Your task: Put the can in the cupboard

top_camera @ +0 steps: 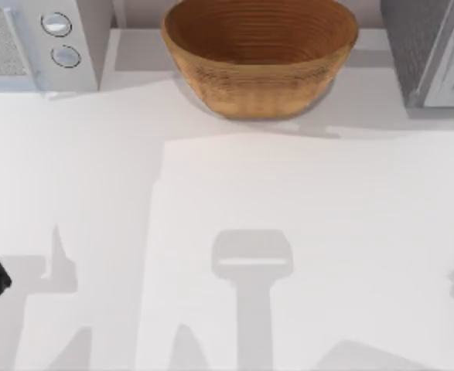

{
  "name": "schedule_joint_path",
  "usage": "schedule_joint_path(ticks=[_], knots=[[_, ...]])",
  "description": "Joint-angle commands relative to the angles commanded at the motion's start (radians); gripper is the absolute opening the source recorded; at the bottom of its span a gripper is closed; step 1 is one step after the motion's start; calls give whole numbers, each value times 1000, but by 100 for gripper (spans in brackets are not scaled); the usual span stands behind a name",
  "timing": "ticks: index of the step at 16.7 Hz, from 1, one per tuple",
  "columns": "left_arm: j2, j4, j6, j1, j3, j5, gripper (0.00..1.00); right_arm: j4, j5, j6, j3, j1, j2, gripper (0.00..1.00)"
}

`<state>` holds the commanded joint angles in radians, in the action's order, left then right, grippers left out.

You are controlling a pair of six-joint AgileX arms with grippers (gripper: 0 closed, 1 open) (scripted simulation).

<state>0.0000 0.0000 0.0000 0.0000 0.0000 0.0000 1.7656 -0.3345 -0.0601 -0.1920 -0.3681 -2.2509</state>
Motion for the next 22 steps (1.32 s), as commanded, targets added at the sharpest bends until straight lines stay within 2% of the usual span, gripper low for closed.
schedule_joint_path(ticks=[5,22], knots=[[0,0,0,0,0,0,100,7,12,1,-56,6,30,100],[0,0,0,0,0,0,100,-149,77,16,-230,72,14,100]])
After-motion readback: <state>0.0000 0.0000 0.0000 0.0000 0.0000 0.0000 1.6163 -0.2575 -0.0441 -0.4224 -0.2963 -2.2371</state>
